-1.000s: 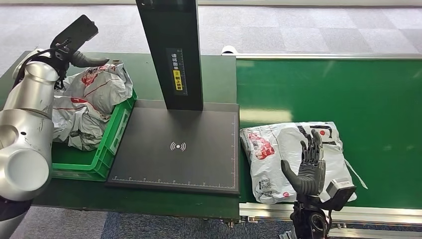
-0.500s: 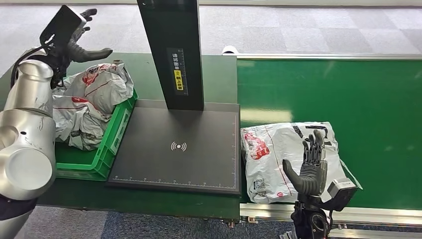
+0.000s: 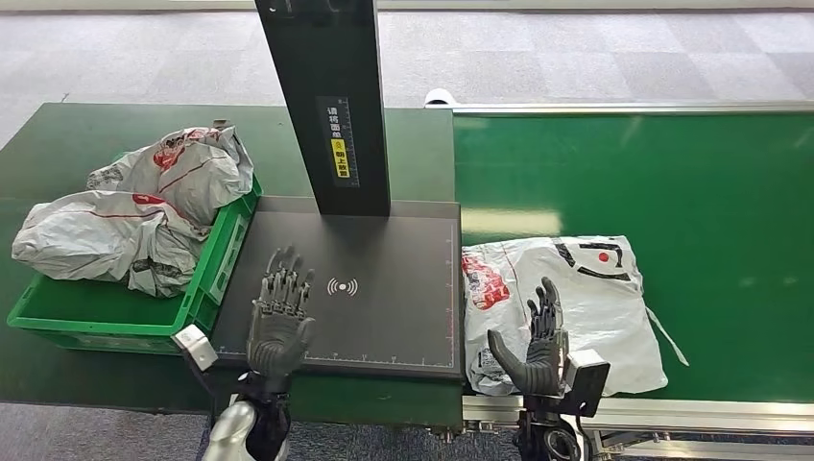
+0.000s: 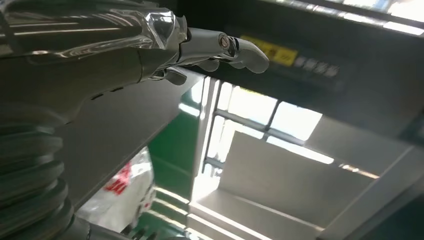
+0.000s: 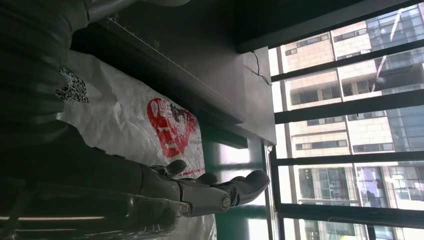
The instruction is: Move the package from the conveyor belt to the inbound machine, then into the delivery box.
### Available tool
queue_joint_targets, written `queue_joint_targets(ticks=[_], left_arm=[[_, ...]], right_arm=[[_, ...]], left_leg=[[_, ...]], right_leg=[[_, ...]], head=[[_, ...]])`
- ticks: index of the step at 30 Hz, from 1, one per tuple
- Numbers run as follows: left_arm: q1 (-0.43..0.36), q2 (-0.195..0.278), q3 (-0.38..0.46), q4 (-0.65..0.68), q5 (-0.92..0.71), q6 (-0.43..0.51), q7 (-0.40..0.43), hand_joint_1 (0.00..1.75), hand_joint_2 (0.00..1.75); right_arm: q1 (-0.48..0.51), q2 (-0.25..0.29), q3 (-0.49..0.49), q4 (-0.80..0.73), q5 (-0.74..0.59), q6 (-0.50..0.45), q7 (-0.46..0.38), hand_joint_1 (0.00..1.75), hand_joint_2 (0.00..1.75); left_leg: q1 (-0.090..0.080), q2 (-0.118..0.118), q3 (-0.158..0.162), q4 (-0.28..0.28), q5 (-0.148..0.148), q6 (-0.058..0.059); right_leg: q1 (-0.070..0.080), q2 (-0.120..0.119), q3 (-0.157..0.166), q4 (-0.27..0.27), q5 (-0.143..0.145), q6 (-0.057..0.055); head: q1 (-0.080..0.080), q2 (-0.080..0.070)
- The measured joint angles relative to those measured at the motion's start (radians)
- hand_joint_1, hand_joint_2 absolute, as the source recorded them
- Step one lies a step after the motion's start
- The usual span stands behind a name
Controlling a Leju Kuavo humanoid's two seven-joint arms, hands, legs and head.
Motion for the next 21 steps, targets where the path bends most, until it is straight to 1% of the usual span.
queue_joint_targets(ticks=[2,3,6,8,14,21], left_arm=[[0.03,-0.019,-0.013,0.027,-0.056,0.019,0.0,0.0,1.75],[0.045,-0.026,-0.022,0.032,-0.097,0.061,0.0,0.0,1.75],[0.079,-0.031,-0.066,0.022,-0.185,0.249,0.0,0.0,1.75],[0.097,-0.03,-0.088,0.012,-0.187,0.303,0.0,0.0,1.75],[0.135,-0.023,-0.117,-0.043,-0.219,0.364,0.0,0.0,1.75],[0.149,-0.019,-0.129,-0.068,-0.223,0.369,0.0,0.0,1.75]], right_arm=[[0.0,0.01,0.012,0.033,0.009,-0.01,0.0,0.0,1.75],[0.0,0.014,0.017,0.047,0.011,-0.014,0.0,0.0,1.75],[0.006,0.023,0.036,0.076,0.001,-0.032,0.0,0.0,1.75],[0.014,0.026,0.049,0.082,-0.012,-0.042,0.0,0.0,1.75],[0.022,0.025,0.082,0.099,-0.027,-0.075,0.0,0.0,1.75],[0.021,0.024,0.095,0.113,-0.027,-0.079,0.0,0.0,1.75]], left_leg=[[0.0,-0.002,0.0,0.0,0.0,0.0],[0.001,-0.002,0.0,0.0,0.0,0.0],[0.001,-0.003,0.0,0.0,0.0,0.0],[0.001,-0.003,0.0,0.0,0.0,0.0],[0.001,-0.004,0.0,0.0,0.0,0.0],[0.001,-0.004,0.0,0.0,0.0,0.0]], right_leg=[[0.0,-0.001,0.0,0.0,0.0,0.0],[0.001,-0.002,0.0,0.0,0.0,0.0],[0.001,-0.002,0.0,0.0,0.0,0.0],[0.001,-0.003,0.001,0.0,0.0,0.0],[0.001,-0.003,0.001,0.0,0.0,0.0],[0.001,-0.004,0.001,0.0,0.0,0.0]], head=[[0.0,0.0],[0.0,0.0],[0.0,0.0],[0.0,0.0],[0.0,0.0],[0.0,0.0]])
